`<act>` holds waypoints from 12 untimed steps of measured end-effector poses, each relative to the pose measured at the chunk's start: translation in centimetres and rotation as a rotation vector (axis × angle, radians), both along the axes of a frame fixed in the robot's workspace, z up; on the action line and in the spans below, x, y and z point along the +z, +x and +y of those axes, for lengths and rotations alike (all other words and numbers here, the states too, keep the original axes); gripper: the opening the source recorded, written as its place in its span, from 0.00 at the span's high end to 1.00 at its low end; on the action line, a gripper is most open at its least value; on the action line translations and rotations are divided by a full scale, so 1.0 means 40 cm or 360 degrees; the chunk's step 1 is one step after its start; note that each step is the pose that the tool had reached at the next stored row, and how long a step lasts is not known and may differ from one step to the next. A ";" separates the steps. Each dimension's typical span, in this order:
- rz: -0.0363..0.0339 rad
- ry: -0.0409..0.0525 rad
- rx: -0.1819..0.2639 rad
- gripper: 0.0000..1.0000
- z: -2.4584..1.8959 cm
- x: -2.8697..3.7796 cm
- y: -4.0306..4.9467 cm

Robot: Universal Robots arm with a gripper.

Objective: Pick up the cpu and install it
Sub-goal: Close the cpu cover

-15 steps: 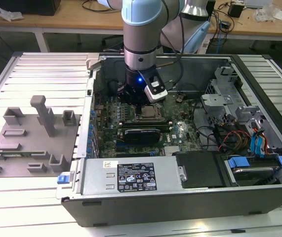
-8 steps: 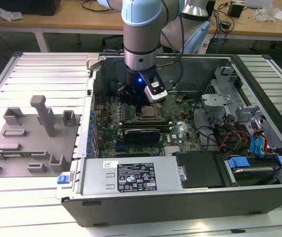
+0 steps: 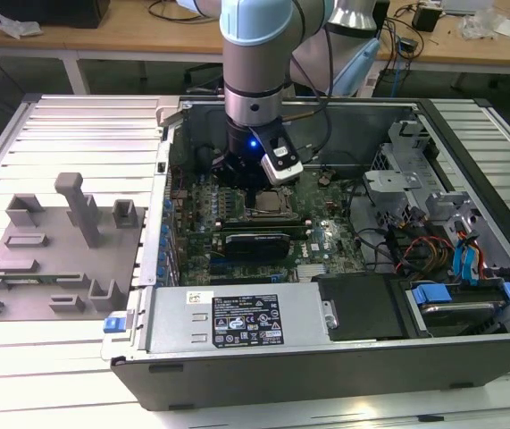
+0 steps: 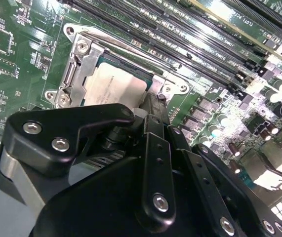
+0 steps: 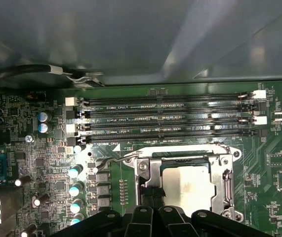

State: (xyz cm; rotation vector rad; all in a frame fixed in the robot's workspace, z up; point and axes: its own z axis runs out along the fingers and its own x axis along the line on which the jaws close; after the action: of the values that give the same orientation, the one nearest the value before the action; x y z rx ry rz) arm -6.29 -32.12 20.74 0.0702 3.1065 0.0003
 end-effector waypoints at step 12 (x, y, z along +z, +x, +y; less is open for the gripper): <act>0.0000 0.0001 0.0000 0.89 0.000 0.039 0.000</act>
State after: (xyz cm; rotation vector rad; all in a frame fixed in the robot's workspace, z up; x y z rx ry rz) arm -6.29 -32.12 22.31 0.0701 3.1063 0.0009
